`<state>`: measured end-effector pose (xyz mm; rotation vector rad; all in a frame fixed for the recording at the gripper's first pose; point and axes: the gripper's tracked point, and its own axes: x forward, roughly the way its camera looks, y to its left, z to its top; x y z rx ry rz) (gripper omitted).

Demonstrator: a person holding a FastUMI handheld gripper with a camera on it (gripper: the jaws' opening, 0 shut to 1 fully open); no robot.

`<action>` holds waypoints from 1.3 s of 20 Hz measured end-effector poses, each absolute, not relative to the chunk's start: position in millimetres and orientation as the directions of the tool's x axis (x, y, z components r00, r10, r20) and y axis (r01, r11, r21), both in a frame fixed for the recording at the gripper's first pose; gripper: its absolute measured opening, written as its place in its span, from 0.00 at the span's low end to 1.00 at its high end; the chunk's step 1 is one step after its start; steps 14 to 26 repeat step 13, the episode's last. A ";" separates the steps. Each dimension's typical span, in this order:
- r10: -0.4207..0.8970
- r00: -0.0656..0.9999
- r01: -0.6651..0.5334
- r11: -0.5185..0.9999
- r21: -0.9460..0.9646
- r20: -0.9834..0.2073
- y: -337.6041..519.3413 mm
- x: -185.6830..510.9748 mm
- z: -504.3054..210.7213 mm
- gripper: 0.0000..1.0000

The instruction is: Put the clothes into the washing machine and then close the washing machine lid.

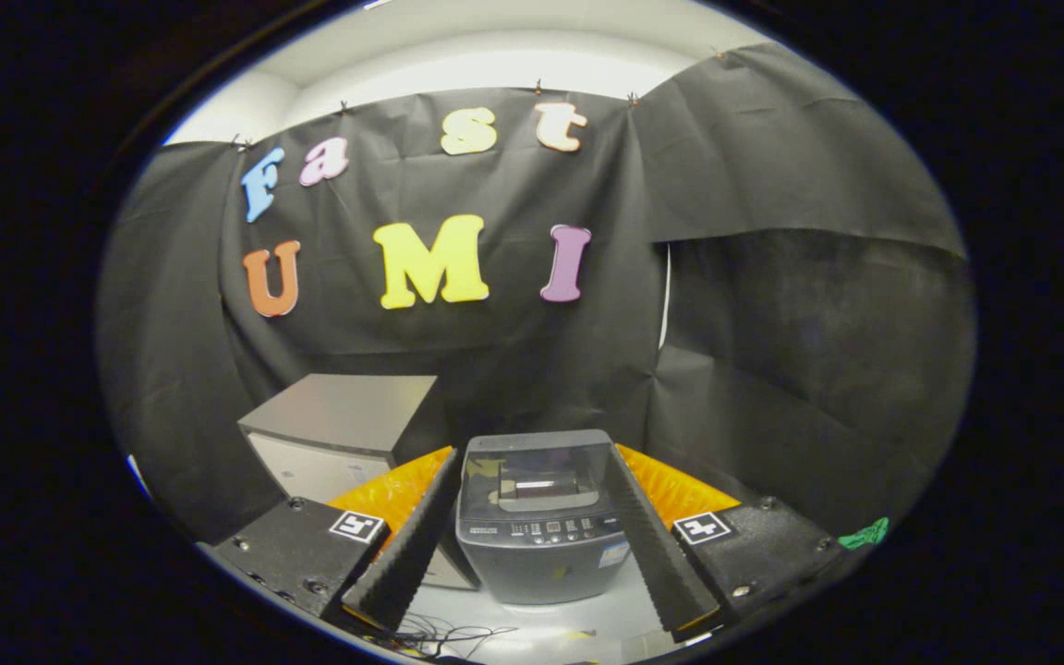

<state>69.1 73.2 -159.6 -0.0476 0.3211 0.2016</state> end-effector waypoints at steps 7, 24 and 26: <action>0.284 0.938 -0.288 0.958 0.010 -0.196 23.1 12.0 -111.7 0.99; 0.282 0.959 -0.281 0.959 0.026 -0.038 0.8 -9.1 -46.5 0.99; 0.282 0.959 -0.281 0.959 0.026 -0.038 0.8 -9.1 -46.5 0.99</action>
